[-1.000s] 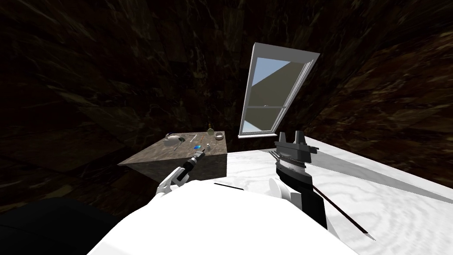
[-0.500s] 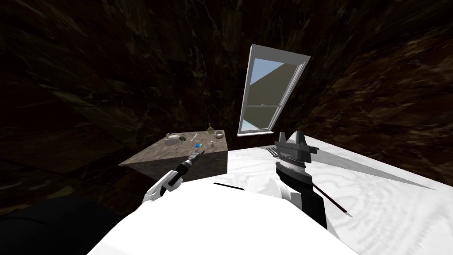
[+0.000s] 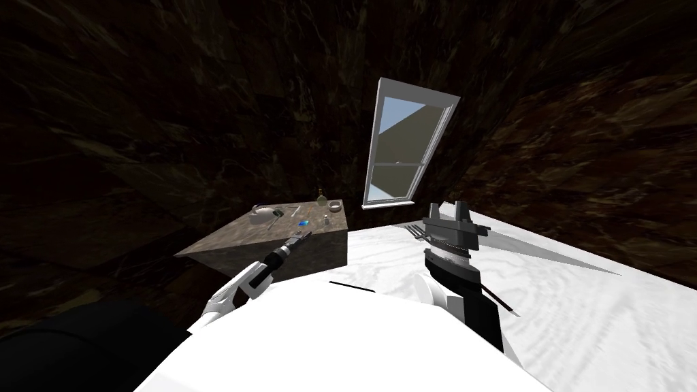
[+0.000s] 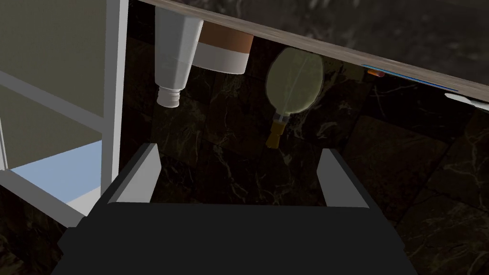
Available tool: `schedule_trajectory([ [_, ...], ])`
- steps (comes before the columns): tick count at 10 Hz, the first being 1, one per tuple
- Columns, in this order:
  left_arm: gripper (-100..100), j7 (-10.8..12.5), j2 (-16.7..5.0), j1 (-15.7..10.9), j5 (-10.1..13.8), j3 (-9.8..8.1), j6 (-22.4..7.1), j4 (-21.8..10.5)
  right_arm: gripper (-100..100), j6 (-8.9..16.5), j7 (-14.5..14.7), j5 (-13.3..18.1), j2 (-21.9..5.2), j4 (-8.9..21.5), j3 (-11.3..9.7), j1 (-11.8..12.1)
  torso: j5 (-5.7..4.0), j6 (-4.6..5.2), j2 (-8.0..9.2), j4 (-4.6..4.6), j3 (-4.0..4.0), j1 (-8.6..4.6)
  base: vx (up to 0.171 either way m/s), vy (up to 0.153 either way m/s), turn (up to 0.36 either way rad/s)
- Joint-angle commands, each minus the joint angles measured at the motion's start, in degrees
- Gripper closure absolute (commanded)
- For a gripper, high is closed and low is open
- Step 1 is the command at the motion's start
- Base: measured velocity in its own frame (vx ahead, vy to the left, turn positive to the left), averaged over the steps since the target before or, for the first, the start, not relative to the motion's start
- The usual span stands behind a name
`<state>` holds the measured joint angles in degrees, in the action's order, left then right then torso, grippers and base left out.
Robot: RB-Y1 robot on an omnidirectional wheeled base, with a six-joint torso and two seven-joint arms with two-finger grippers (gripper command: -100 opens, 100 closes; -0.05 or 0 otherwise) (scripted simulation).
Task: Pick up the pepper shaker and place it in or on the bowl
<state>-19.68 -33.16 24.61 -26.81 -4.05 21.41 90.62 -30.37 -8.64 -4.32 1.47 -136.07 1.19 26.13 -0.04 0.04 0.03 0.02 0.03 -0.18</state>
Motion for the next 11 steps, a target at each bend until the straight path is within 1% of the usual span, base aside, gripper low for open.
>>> schedule_trajectory([
  [1,-100,1.27,-1.69,0.28,-0.18,0.63,-1.28,0.72,0,0.0,0.0,0.0,0.0,0.0,0.0,0.0,0.0,0.0,0.0,0.0,0.0,0.0,0.009,-0.045,-0.046],
  [2,-100,2.2,-3.28,0.3,-0.49,1.29,-2.44,1.24,0,0.0,0.0,0.0,0.0,0.0,0.0,0.0,0.0,-0.01,-0.06,-0.02,-0.04,0.0,0.017,-0.059,-0.046],
  [3,-100,2.61,-4.05,0.25,-0.68,1.64,-3.04,1.46,0,0.0,0.0,0.0,0.0,0.0,0.0,0.0,-0.01,0.0,-0.11,-0.03,-0.06,-0.05,0.031,-0.062,-0.043],
  [4,-100,3.31,-5.52,0.03,-1.1,2.34,-4.21,1.82,0,0.0,0.0,0.0,0.0,0.0,0.0,0.01,-0.01,0.0,-0.16,-0.04,-0.09,-0.07,0.055,-0.07,-0.043],
  [6,-100,4.23,-8.01,-0.72,-1.99,3.61,-6.32,2.26,0,0.0,0.0,0.0,0.0,0.0,0.0,0.01,-0.02,0.0,-0.34,-0.08,-0.2,-0.09,0.094,-0.066,-0.038],
  [8,-100,4.67,-9.96,-1.86,-2.84,4.53,-8.12,2.38,0,0.0,0.0,0.0,0.0,-0.01,0.0,0.02,0.0,0.0,-0.5,-0.11,-0.29,0.0,0.123,-0.027,-0.038],
  [9,-100,4.72,-10.39,-2.35,-3.01,4.53,-8.58,2.35,0,0.0,0.0,0.0,0.0,-0.01,0.01,0.02,0.02,0.0,-0.56,-0.13,-0.32,0.09,0.159,-0.005,-0.037],
  [10,-100,4.68,-10.04,-2.12,-2.84,4.46,-8.1,2.23,0,-0.01,0.0,0.0,-0.01,-0.01,0.01,0.02,0.03,0.0,-0.65,-0.15,-0.38,0.14,0.074,-0.001,-0.008],
  [11,0,4.71,-10.1,-2.21,-2.87,4.48,-8.25,2.22,0,-0.01,0.0,0.0,-0.01,-0.01,0.01,0.01,0.04,-0.02,-0.42,-0.12,-0.27,0.15,0.013,-0.001,0.001],
])
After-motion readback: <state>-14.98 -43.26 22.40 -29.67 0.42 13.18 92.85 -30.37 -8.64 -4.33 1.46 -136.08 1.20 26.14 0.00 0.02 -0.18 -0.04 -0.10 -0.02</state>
